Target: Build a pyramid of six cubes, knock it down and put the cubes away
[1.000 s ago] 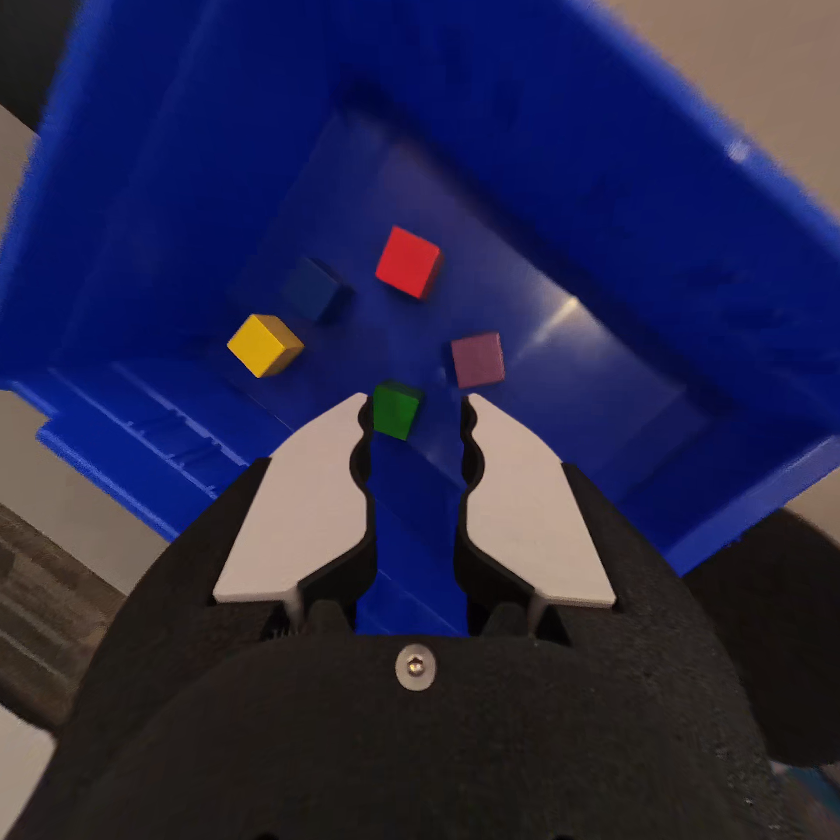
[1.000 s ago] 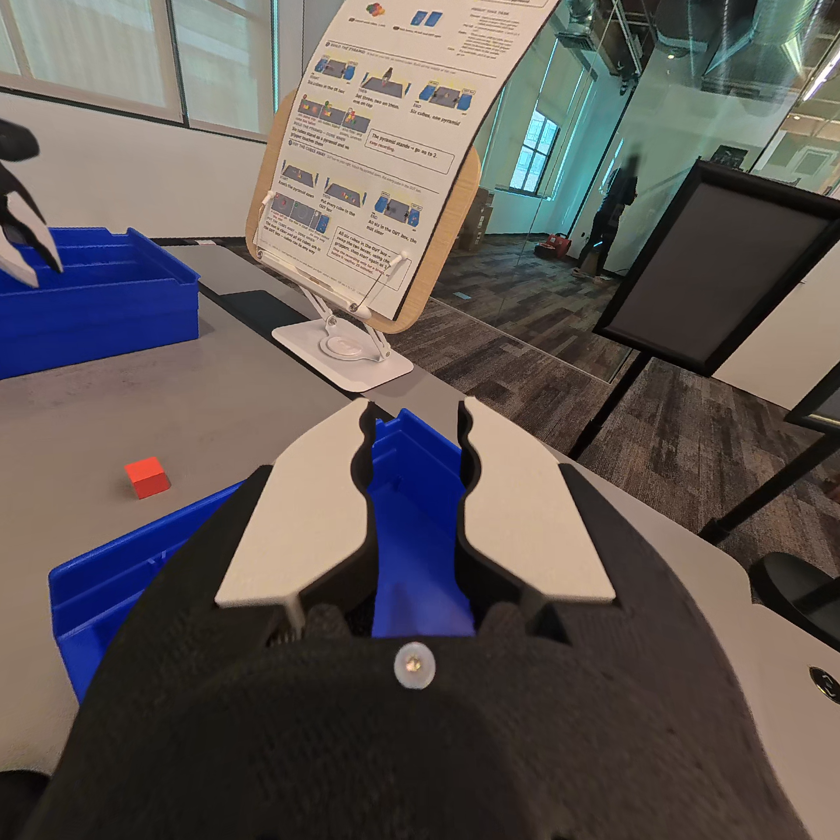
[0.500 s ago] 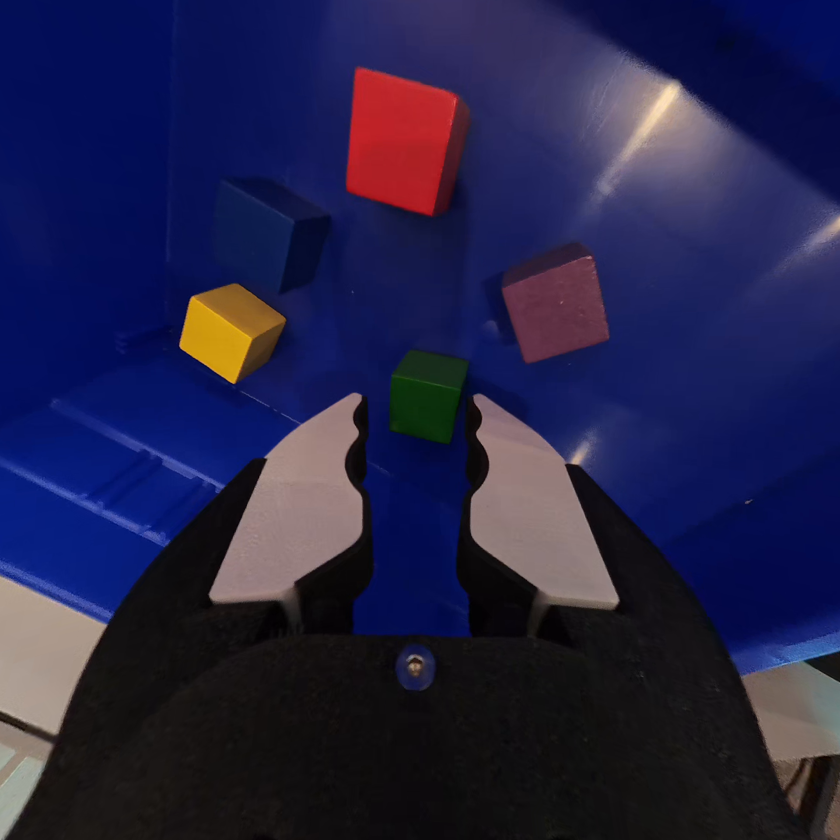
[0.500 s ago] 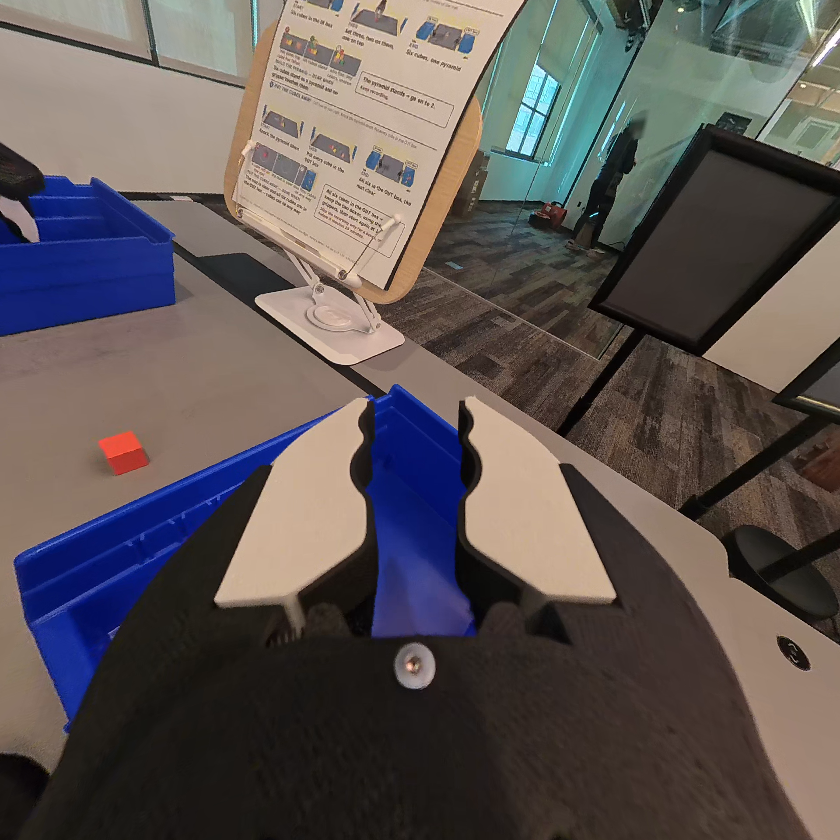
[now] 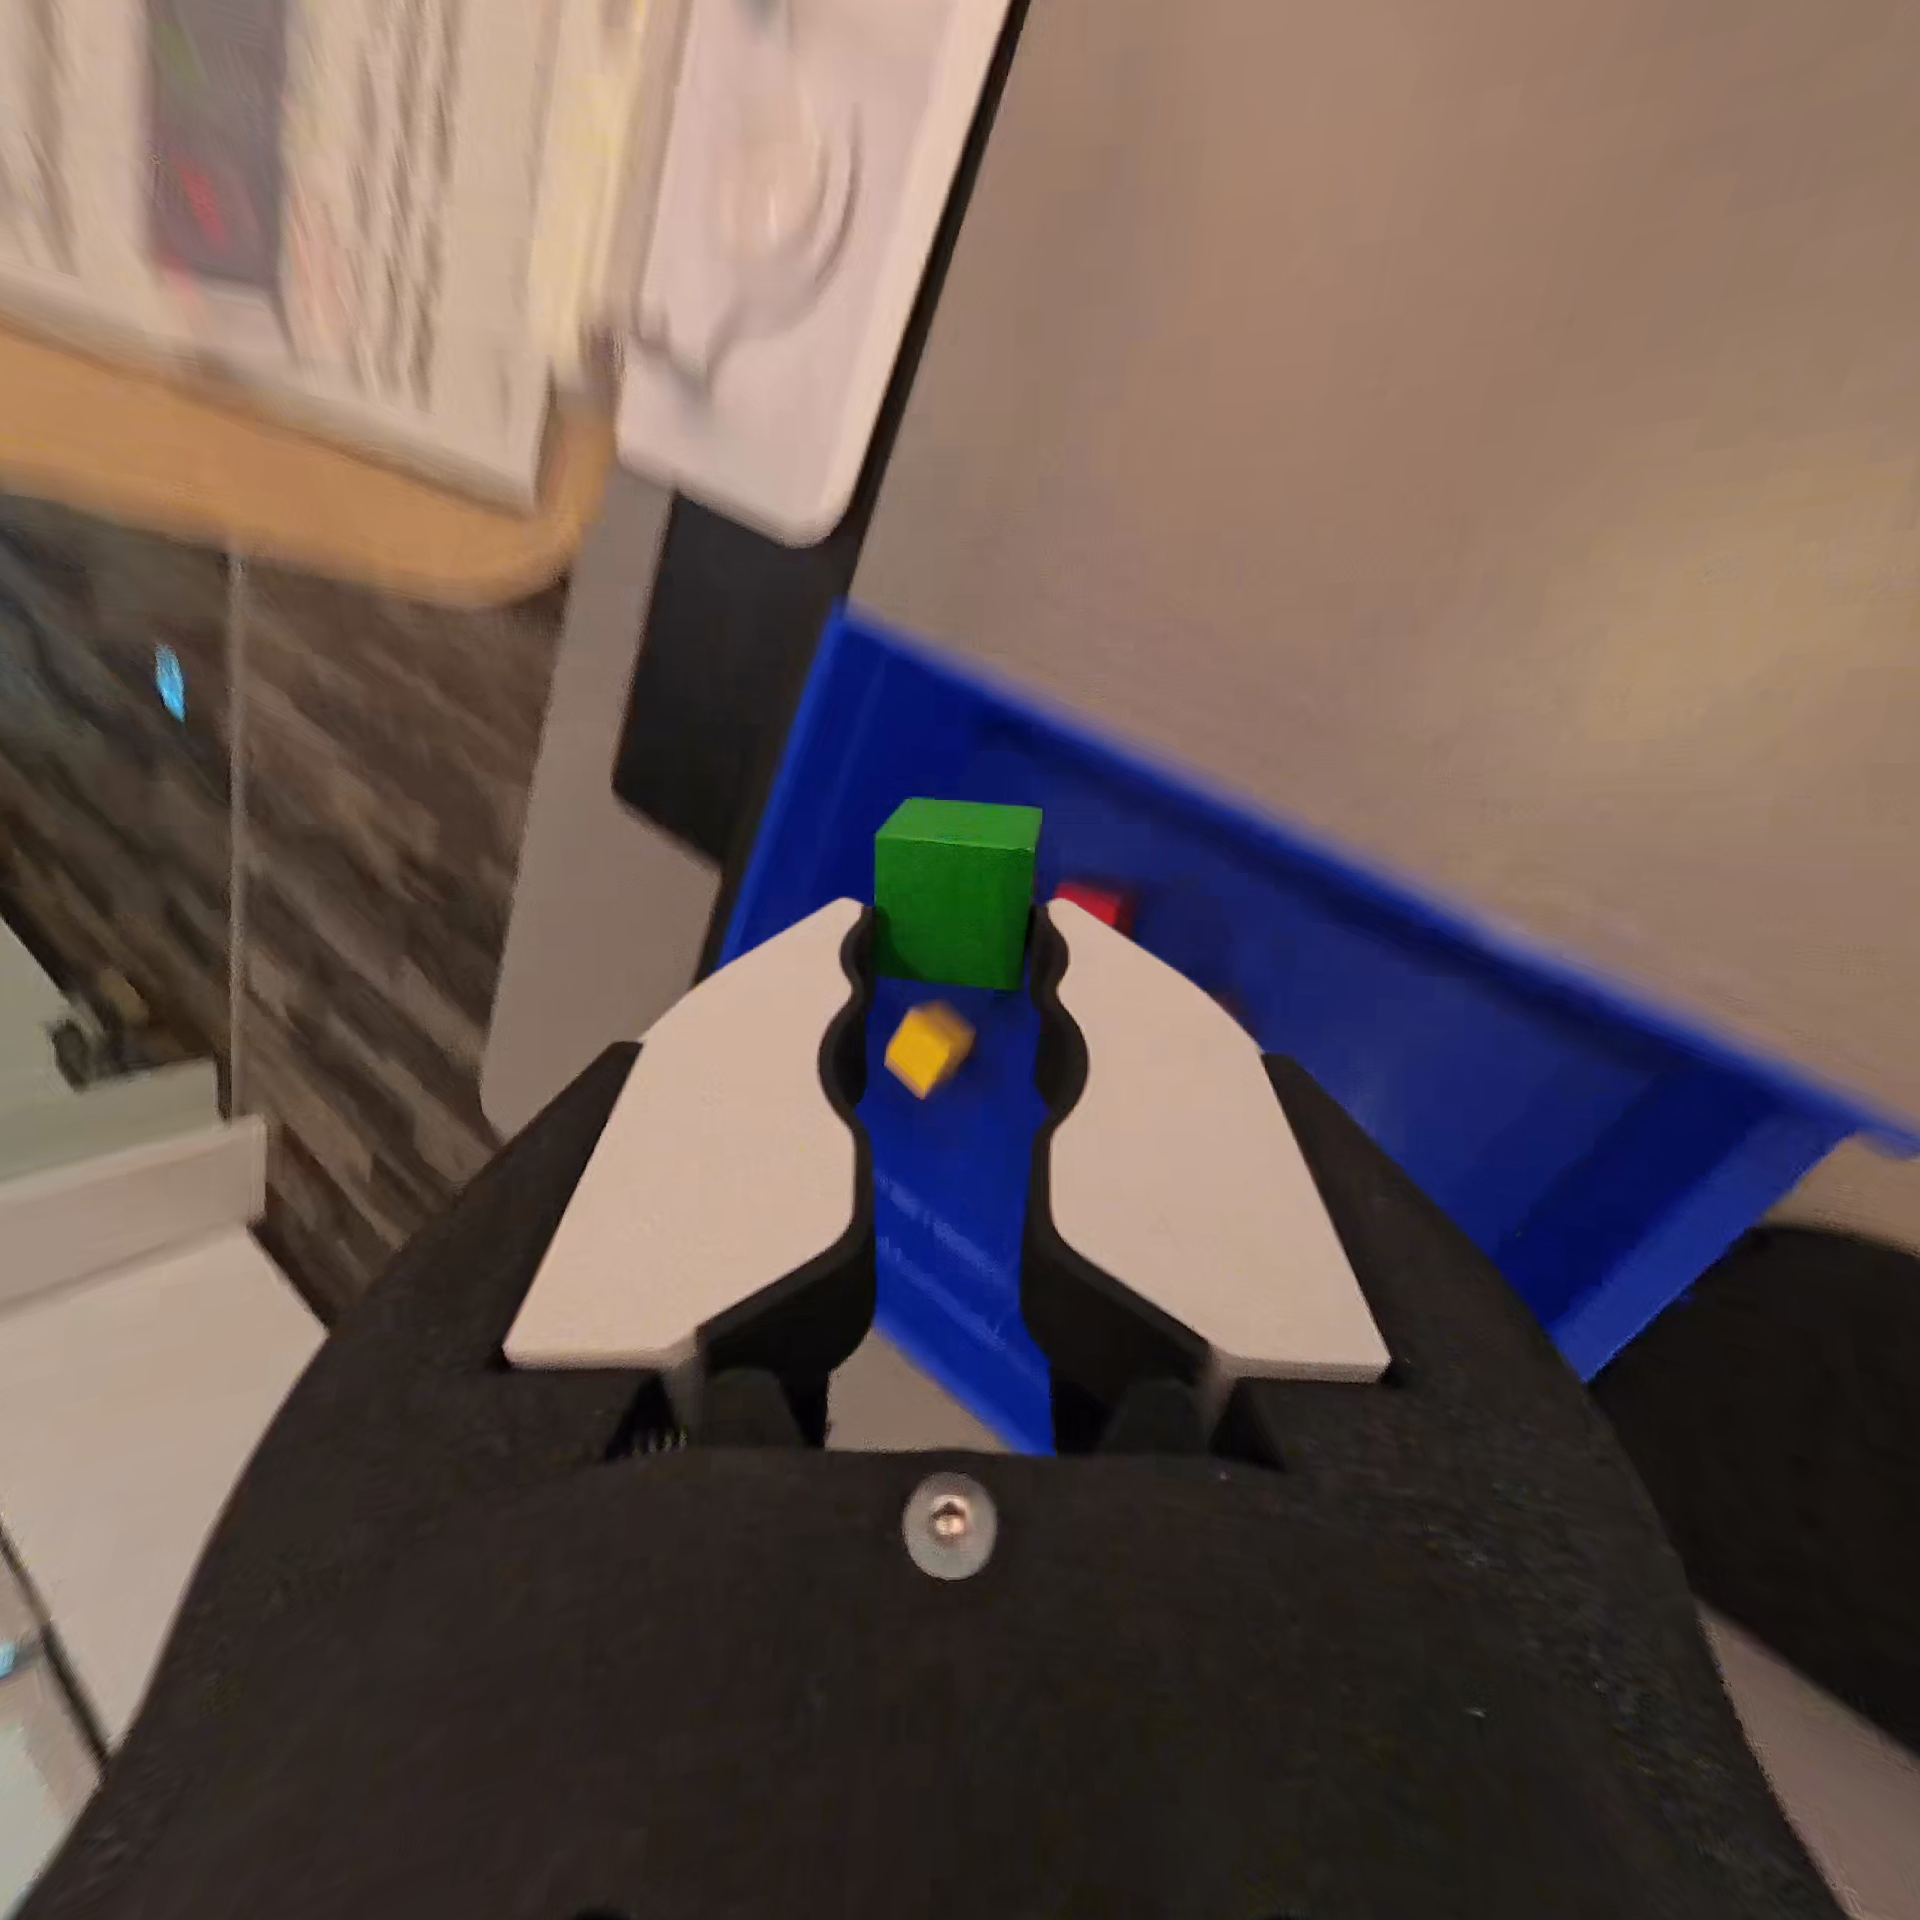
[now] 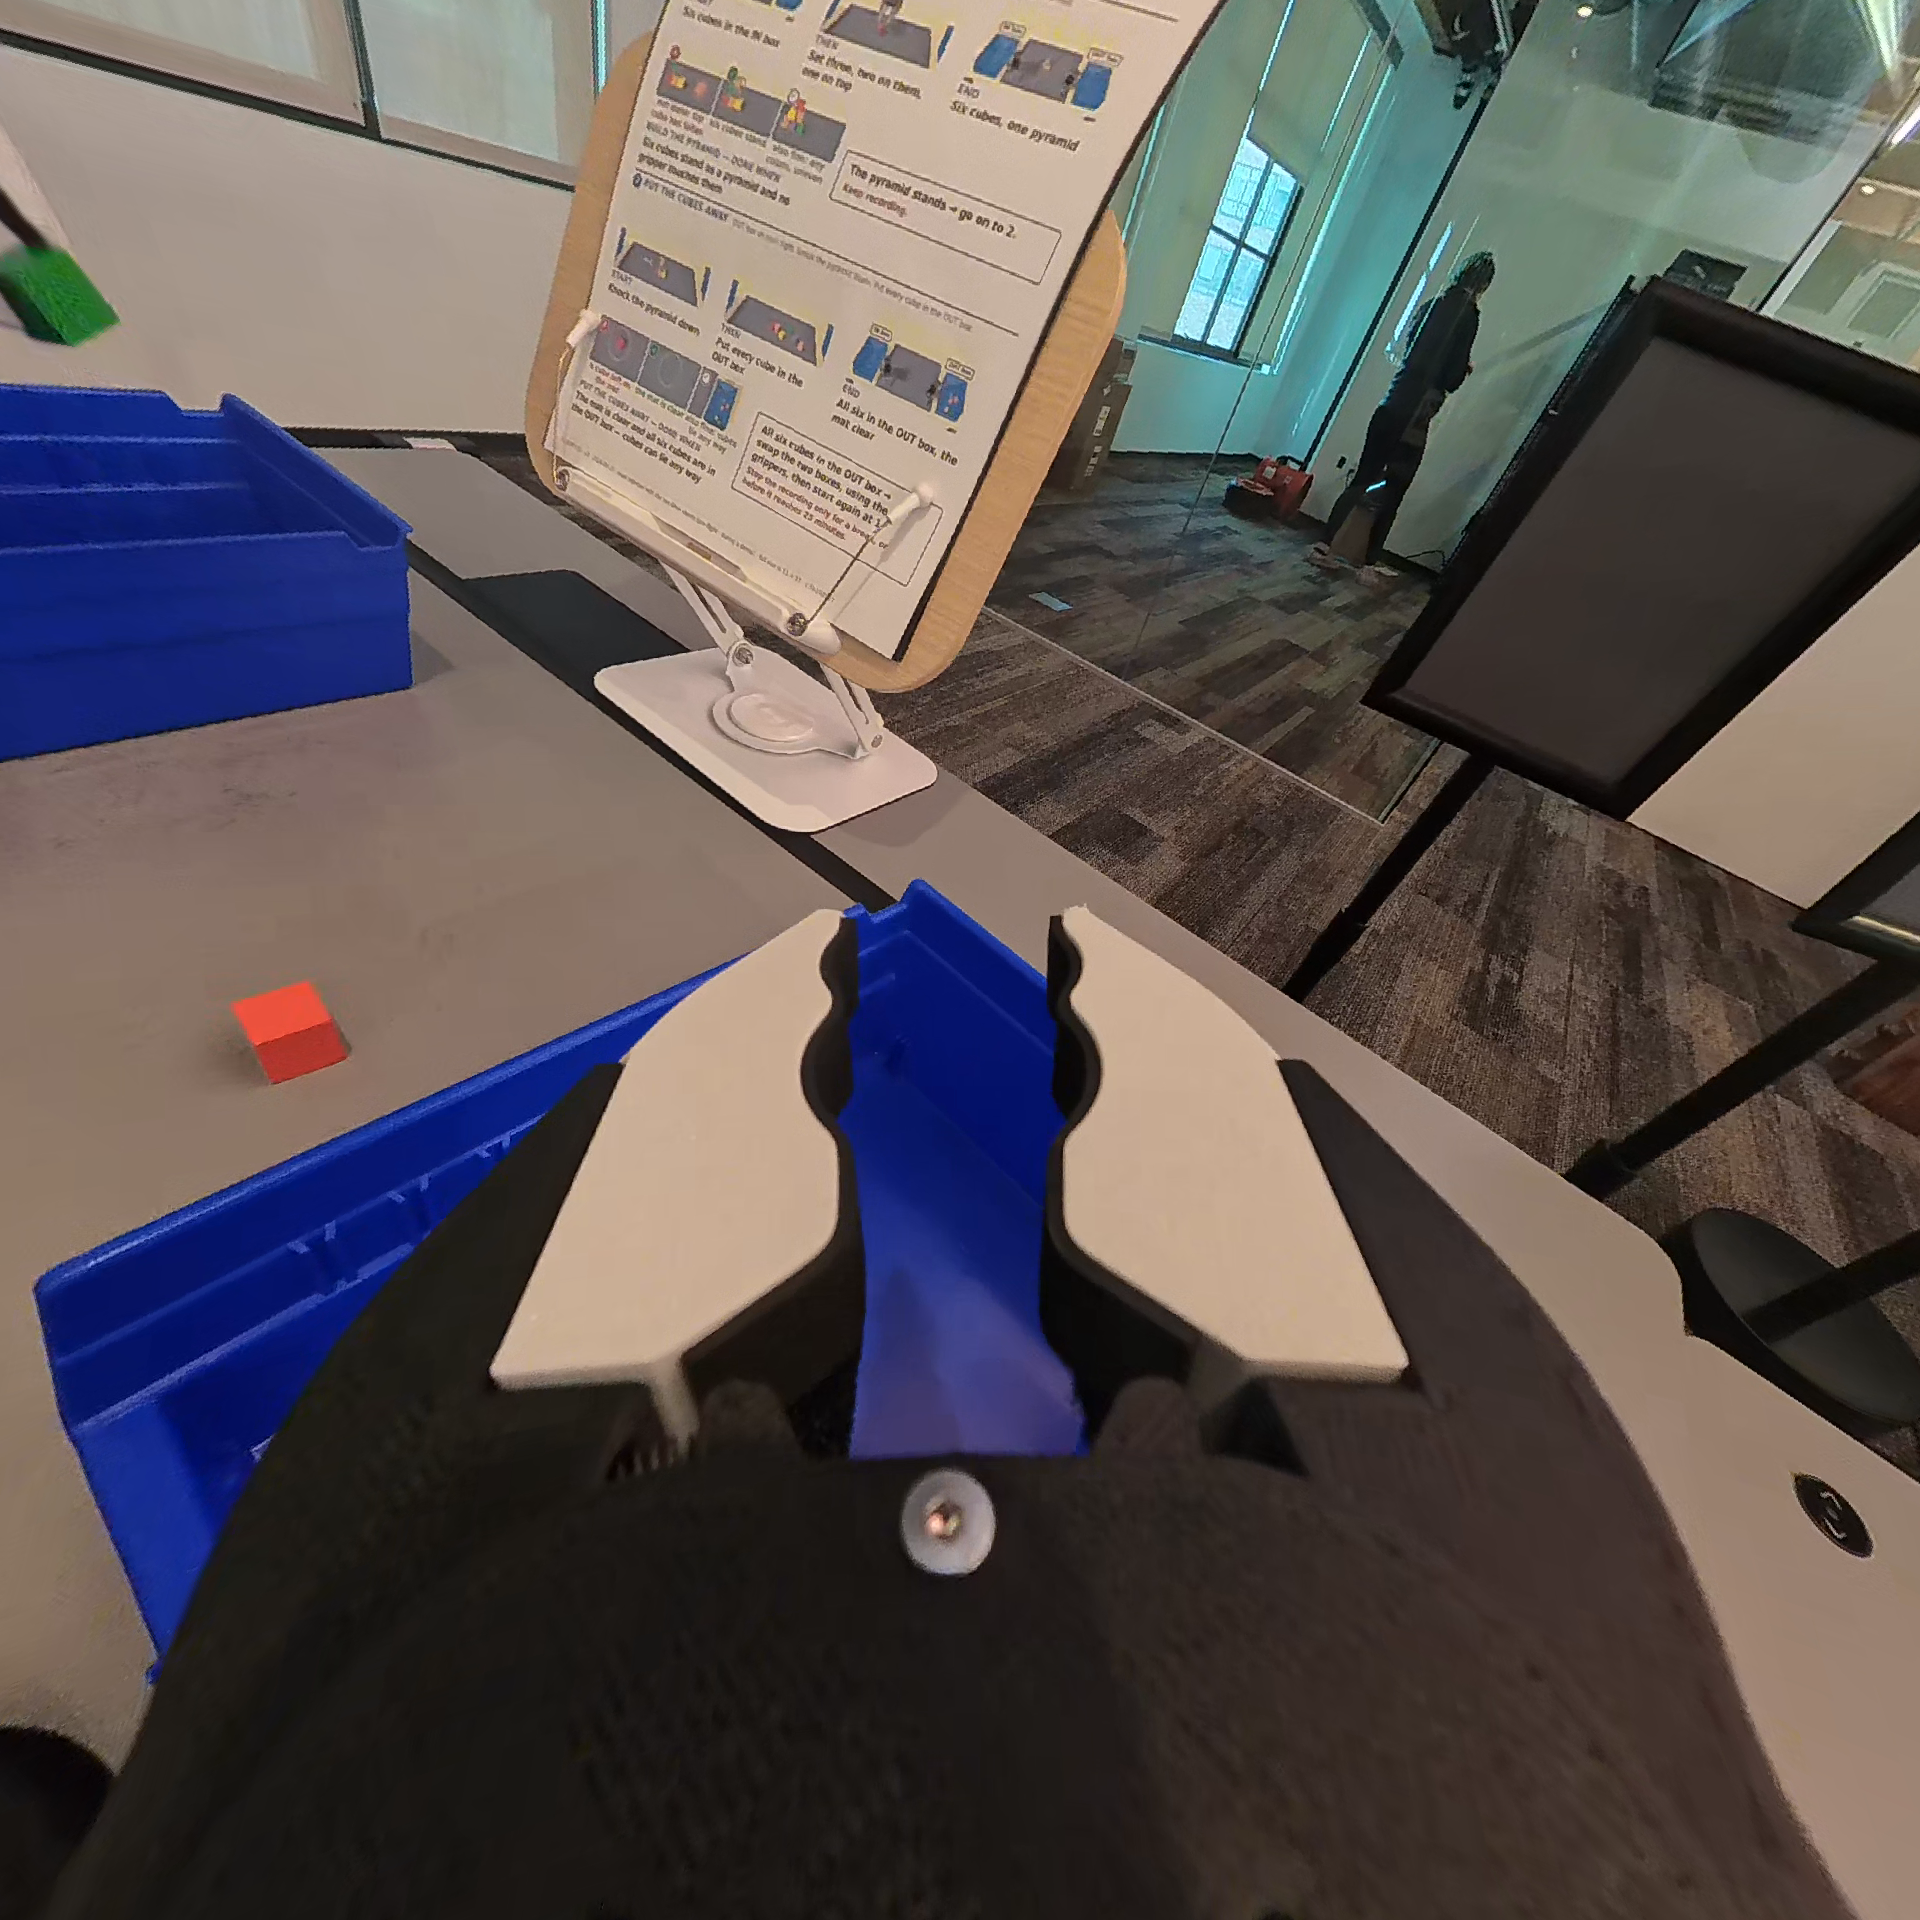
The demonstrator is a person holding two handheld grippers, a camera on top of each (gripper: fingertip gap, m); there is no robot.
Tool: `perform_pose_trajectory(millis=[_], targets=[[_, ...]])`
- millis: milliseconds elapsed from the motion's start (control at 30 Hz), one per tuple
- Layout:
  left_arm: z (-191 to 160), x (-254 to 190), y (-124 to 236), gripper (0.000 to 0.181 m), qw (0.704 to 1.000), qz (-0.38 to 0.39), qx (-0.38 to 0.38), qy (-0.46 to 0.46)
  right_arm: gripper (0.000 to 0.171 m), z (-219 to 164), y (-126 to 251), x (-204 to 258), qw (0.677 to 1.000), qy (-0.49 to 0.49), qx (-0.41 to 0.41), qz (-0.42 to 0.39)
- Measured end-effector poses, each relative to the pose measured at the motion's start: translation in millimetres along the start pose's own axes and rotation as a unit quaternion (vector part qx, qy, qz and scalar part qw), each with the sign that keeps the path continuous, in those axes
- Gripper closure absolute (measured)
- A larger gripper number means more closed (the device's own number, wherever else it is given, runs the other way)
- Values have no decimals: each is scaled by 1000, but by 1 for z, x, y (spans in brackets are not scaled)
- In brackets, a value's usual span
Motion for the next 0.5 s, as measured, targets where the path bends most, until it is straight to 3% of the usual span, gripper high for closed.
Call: perform_pose_trajectory(millis=[100, 200, 300, 500], targets=[[64, -45, 8, 153, 996, -54, -70, -32, 135, 0, -1, 2, 1000, 5, 5, 2], [104, -103, -18, 153, 986, -132, -83, -67, 135, 1, -2, 5, 1000, 9, 11, 3], [122, -143, -57, 153, 982, -155, -38, -97, 135, 3, -2, 7, 1000, 12, 9, 7], [133, -178, -118, 153, 978, -177, 33, -103, 135, 7, -3, 11, 1000, 22, 6, 11]])
Point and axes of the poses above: each gripper's, where its closed fingertips meet, y back along the fingers, z out of its top, x = y × z across the jaws, the point moved 8 cm from there along y, back along the fingers, and after that the axes turned 1 degree about z, right-handed, at the moved point
